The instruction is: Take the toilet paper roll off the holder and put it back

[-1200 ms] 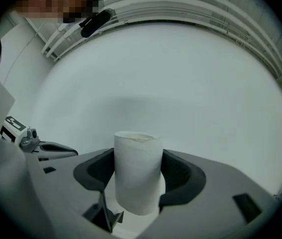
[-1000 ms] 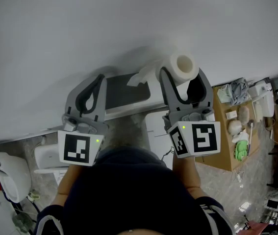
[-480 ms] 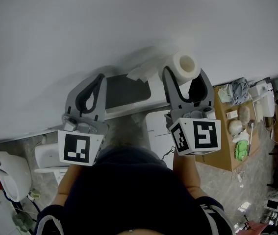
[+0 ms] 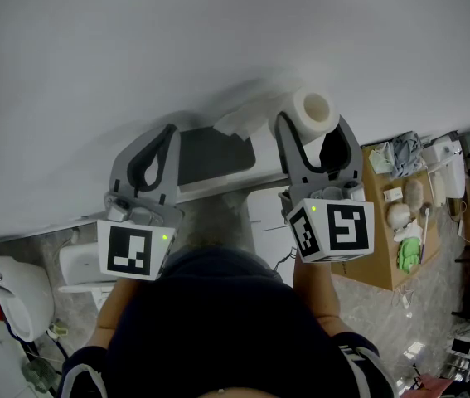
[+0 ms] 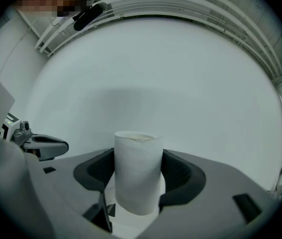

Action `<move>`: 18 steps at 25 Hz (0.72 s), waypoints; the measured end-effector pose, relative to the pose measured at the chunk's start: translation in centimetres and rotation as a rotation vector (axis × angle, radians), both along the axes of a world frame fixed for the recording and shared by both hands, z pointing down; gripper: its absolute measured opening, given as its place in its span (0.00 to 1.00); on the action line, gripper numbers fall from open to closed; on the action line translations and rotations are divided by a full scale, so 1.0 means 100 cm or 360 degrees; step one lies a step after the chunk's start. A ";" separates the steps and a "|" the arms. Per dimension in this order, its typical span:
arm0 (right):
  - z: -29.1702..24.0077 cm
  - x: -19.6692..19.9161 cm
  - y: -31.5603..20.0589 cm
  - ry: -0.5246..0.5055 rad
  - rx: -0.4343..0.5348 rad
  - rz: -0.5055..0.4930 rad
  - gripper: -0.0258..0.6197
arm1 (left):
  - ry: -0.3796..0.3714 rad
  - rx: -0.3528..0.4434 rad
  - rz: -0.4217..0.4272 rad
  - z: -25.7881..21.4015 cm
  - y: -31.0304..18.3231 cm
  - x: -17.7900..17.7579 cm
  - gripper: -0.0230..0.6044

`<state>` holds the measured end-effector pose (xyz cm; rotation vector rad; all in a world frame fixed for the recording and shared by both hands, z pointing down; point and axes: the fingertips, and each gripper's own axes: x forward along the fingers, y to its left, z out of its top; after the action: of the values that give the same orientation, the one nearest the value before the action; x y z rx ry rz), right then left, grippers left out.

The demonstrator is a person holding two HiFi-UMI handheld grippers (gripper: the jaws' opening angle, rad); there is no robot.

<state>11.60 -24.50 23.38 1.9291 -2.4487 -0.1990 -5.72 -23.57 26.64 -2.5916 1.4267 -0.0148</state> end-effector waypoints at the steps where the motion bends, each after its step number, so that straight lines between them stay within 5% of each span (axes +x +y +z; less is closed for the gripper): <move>1: 0.000 0.000 0.000 0.0000 0.0000 0.0000 0.50 | -0.0002 -0.0002 0.0001 0.000 0.000 0.000 0.03; 18: -0.016 -0.014 0.004 -0.0003 0.0052 -0.0093 0.50 | -0.0018 0.0001 -0.0029 -0.002 0.004 -0.003 0.03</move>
<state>10.16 -24.05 21.83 1.8721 -2.5211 -0.2399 -6.06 -23.18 26.47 -2.5740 1.4460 -0.0316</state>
